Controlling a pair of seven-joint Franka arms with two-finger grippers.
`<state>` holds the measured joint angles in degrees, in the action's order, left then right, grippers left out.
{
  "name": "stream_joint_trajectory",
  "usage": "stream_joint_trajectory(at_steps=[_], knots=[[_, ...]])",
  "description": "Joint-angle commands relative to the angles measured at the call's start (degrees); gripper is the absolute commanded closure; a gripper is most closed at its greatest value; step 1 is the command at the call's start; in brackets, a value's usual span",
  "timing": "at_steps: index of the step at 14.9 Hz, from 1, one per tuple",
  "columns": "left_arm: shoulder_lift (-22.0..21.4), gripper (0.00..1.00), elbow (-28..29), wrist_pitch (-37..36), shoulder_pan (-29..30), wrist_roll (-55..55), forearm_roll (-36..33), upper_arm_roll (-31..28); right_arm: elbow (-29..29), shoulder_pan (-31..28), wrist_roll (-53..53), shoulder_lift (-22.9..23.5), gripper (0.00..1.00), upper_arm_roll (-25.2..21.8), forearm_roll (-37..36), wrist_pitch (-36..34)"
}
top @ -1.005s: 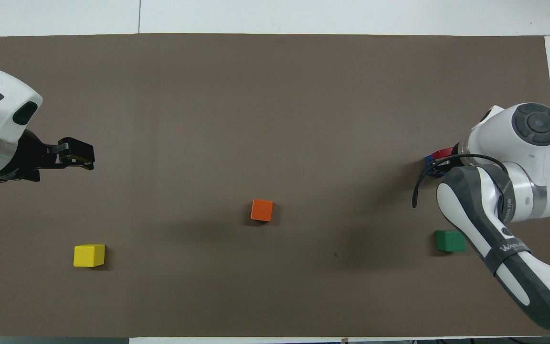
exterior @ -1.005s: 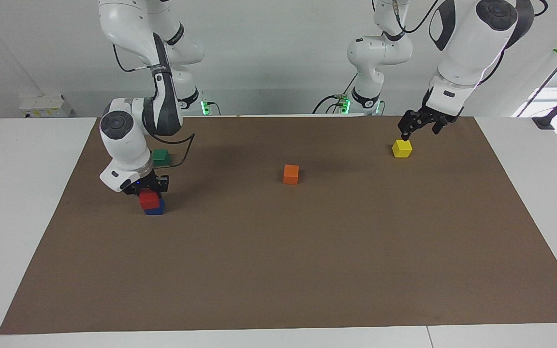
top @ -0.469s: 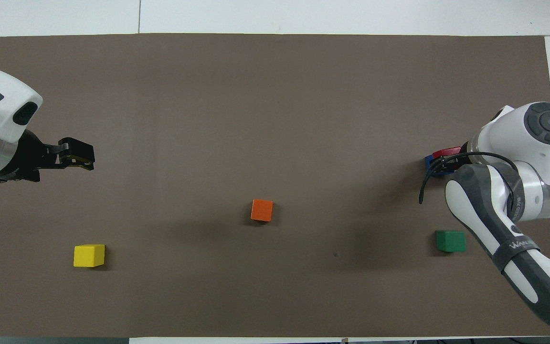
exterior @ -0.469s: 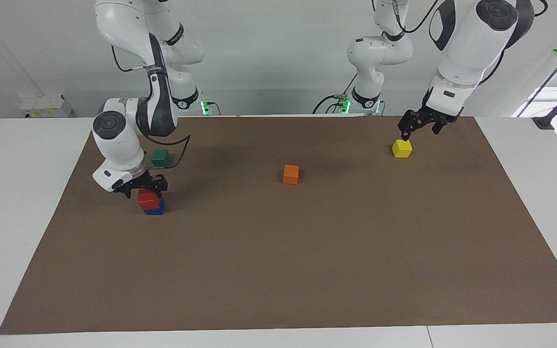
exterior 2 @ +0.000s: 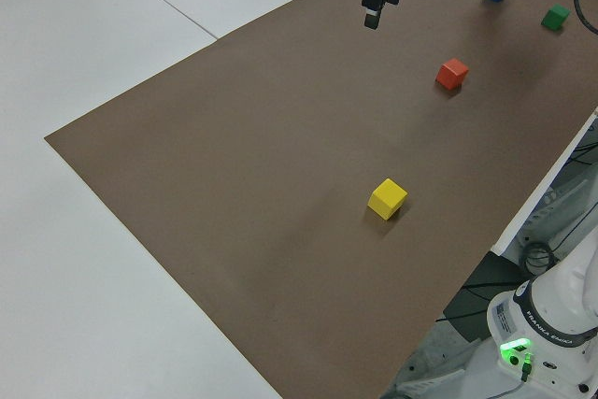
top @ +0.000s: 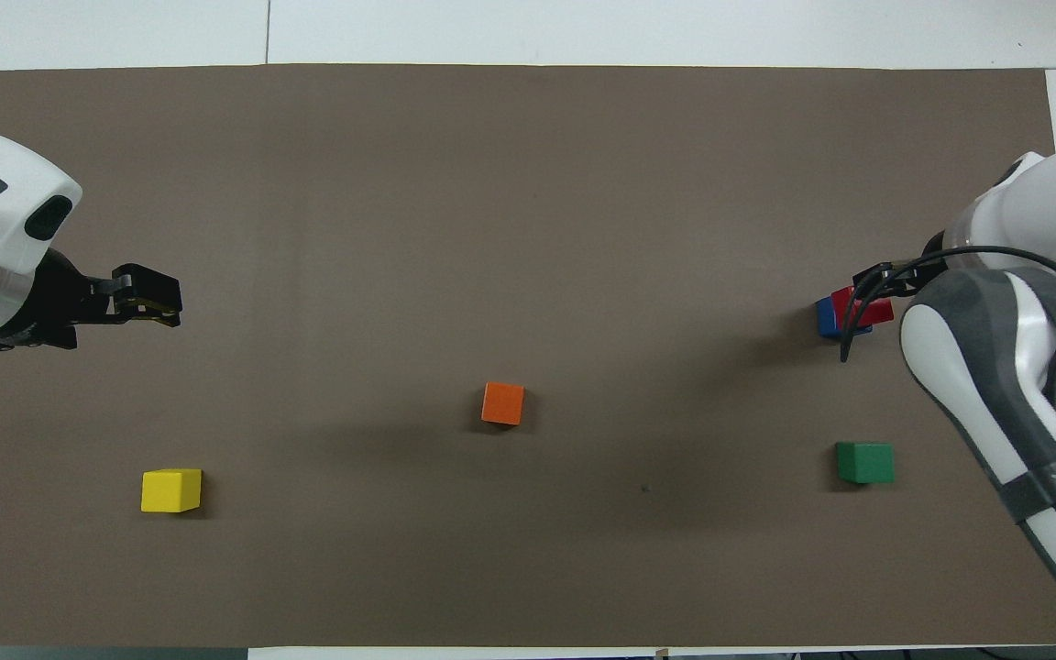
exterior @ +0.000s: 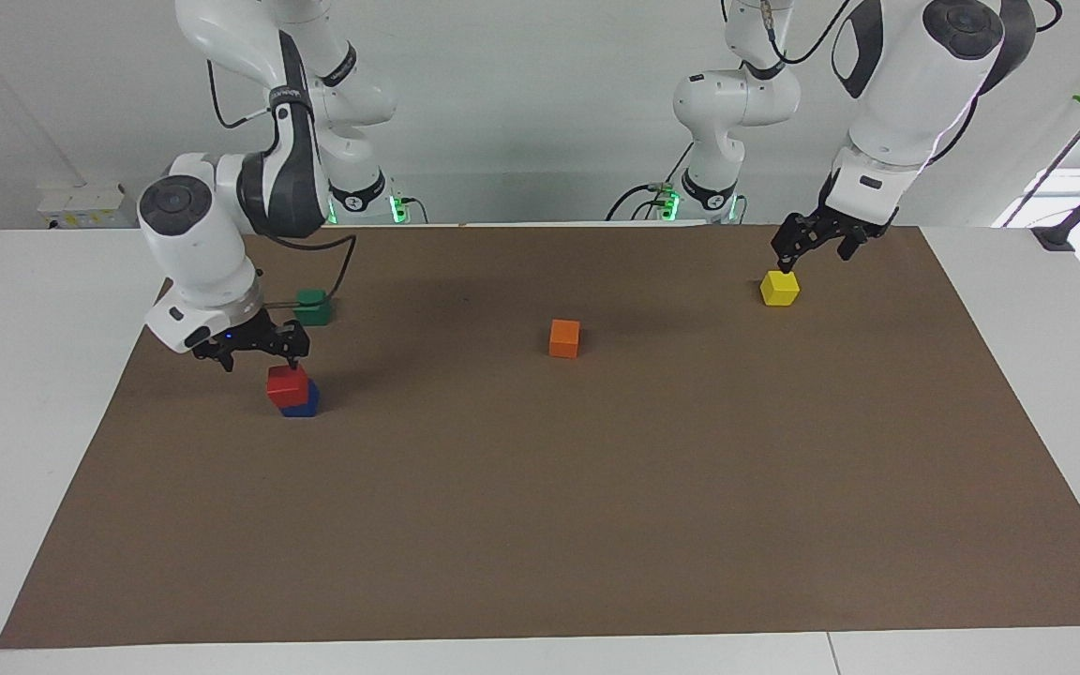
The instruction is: Transfer red block to right arm and stack on blue block
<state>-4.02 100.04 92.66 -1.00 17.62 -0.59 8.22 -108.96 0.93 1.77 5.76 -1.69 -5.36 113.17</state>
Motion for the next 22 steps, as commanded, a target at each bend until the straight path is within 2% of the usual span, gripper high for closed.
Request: stream_joint_trajectory(at_steps=[1, 6, 9, 14, 22], knots=[[-0.9, 0.00, 0.3, -0.7, 0.0, -0.3, 0.7, -0.3, 5.4, -0.8, 3.1, -2.1, 0.00, 0.5, 3.2, -6.1], [-0.9, 0.00, 0.3, -0.7, 0.0, -0.3, 0.7, -0.3, 13.2, -0.6, 4.1, -6.2, 0.00, 0.6, 4.3, -19.2], [-0.9, 0.00, 0.3, -0.7, 0.0, -0.3, 0.7, -0.3, 17.9, -1.0, 4.3, -6.5, 0.00, 0.5, 4.3, -27.7], [-0.9, 0.00, 0.3, -0.7, 0.0, -0.3, 0.7, -0.3, 18.6, -3.2, 4.3, -7.6, 0.00, 0.6, 4.2, -27.6], [-0.9, 0.00, 0.3, -0.7, 0.0, -0.3, 0.7, -0.3, 17.9, -3.3, 2.0, -8.2, 0.00, 0.5, 7.3, -27.1]])
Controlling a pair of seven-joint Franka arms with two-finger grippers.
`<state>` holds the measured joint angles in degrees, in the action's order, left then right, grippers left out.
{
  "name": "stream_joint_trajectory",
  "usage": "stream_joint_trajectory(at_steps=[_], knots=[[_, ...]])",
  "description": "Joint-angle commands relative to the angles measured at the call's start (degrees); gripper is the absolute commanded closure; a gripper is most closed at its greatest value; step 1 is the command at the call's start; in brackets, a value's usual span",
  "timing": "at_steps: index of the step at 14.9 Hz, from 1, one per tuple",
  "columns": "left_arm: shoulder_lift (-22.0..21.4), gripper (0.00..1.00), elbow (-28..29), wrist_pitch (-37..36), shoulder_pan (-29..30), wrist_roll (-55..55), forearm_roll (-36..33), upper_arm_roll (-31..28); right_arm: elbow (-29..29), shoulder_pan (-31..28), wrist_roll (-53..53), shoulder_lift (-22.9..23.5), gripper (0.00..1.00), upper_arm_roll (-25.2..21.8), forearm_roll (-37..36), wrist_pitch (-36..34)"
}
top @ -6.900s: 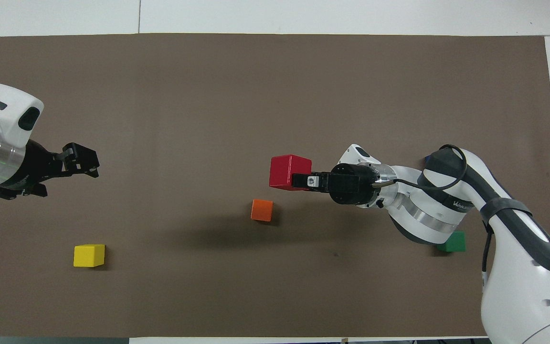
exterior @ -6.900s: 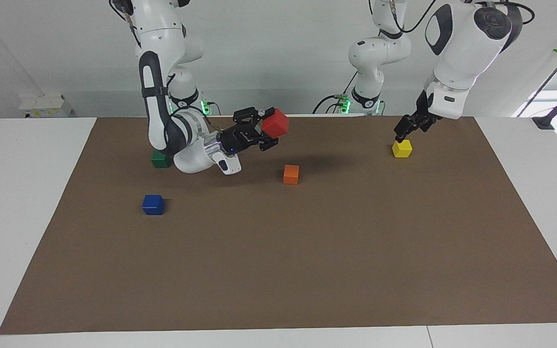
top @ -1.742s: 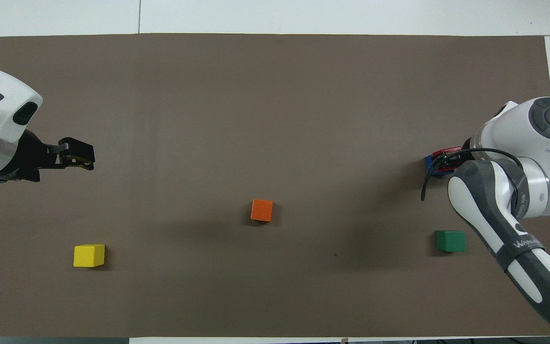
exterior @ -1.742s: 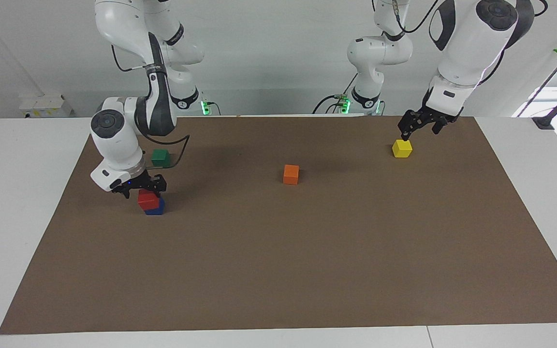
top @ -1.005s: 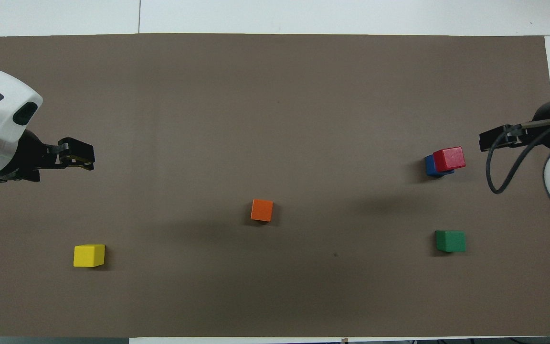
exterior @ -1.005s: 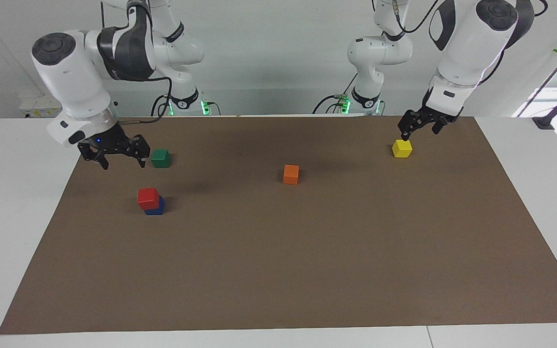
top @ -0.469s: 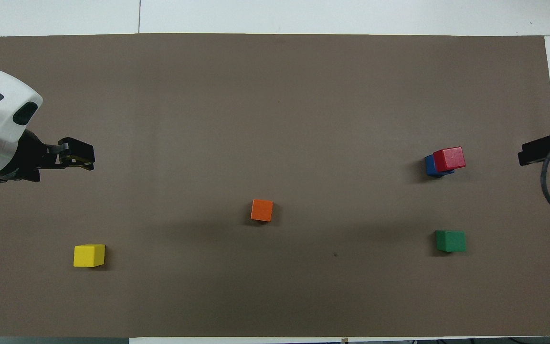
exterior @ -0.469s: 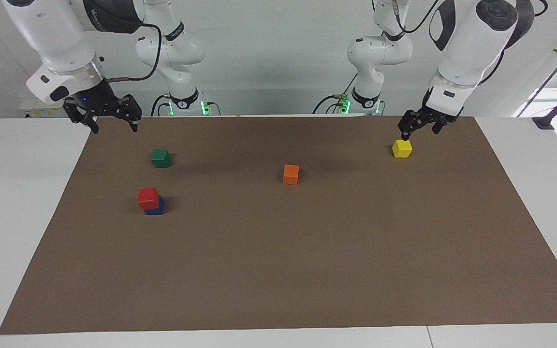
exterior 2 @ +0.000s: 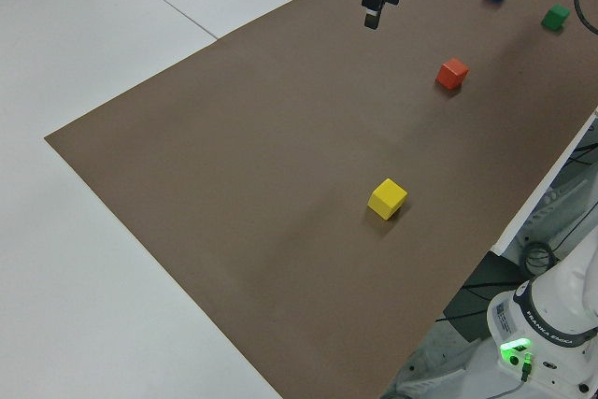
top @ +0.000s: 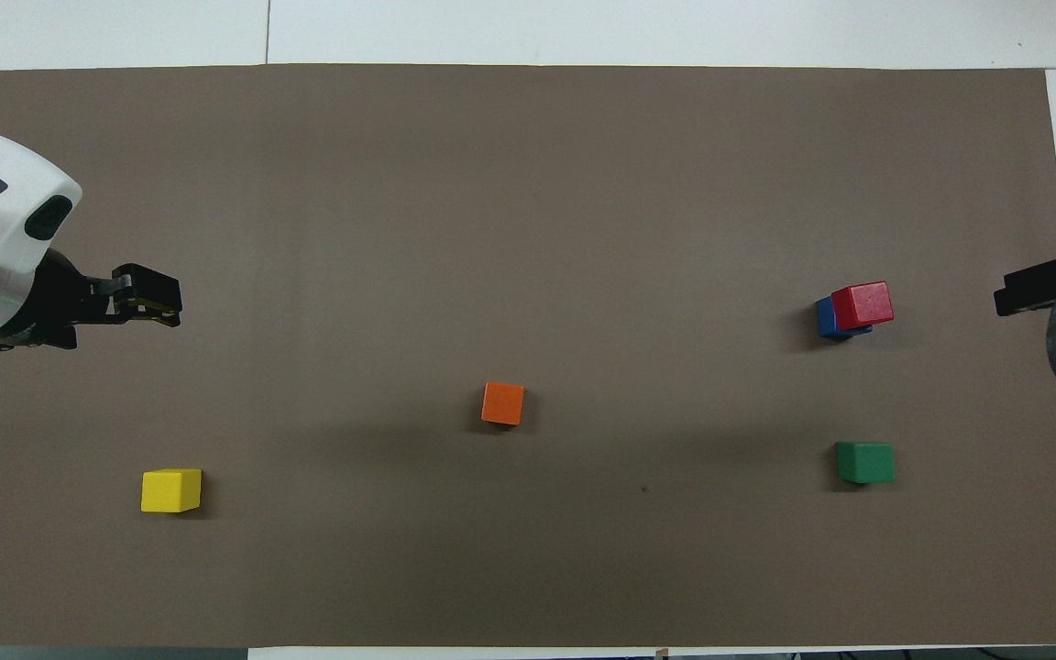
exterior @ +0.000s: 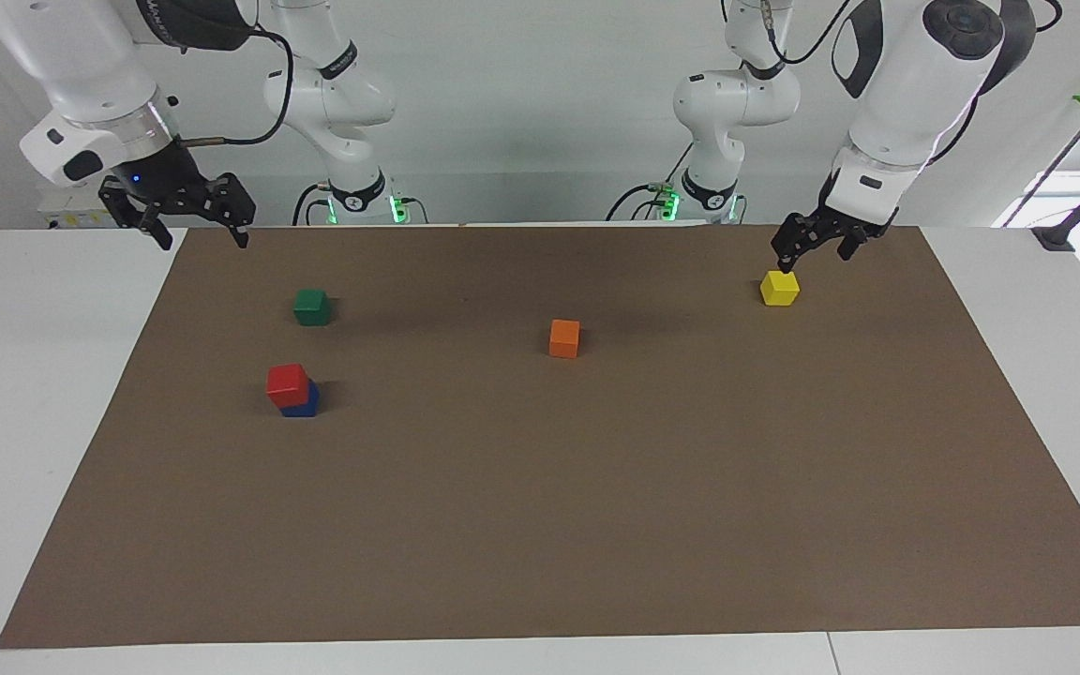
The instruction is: Transfer red block to right arm and stack on blue block
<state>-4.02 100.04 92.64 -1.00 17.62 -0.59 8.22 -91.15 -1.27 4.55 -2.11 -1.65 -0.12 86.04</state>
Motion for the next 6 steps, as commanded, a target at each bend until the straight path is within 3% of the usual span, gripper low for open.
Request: stream_joint_trajectory(at_steps=[1, 6], knots=[[-0.9, 0.00, 0.3, -0.7, 0.0, -0.3, 0.7, -0.3, 0.1, -1.0, -0.8, -0.4, 0.00, 0.4, 2.0, 0.0], [-0.9, 0.00, 0.3, -0.7, 0.0, -0.3, 0.7, -0.3, 0.1, -1.0, -0.9, -0.4, 0.00, 0.3, 1.7, 0.3]])
